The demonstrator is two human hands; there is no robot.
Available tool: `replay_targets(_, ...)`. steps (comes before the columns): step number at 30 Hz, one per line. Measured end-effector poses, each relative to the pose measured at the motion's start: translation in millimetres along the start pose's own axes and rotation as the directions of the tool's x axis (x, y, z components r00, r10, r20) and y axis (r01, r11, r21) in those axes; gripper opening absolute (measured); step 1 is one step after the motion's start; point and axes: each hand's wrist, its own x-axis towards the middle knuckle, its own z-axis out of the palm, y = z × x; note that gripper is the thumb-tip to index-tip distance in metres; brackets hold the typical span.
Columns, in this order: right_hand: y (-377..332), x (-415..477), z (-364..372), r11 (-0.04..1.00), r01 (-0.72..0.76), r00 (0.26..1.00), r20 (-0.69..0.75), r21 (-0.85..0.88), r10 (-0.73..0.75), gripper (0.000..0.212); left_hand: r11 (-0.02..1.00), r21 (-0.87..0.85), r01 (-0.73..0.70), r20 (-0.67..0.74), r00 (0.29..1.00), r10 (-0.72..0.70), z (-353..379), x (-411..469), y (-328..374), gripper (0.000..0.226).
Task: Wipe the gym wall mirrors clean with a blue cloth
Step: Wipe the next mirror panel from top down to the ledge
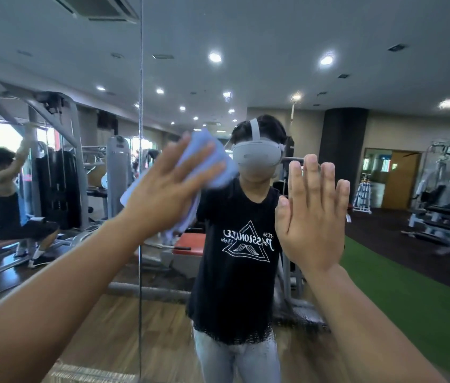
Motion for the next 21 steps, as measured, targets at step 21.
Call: replay_targets(21, -2, 0, -1, 1.000, -0.005, 1.000, 0.005, 0.010, 0.005, 0.063, 0.987, 0.017, -0.161, 0.030, 0.987, 0.161, 3, -33, -1, 0.075)
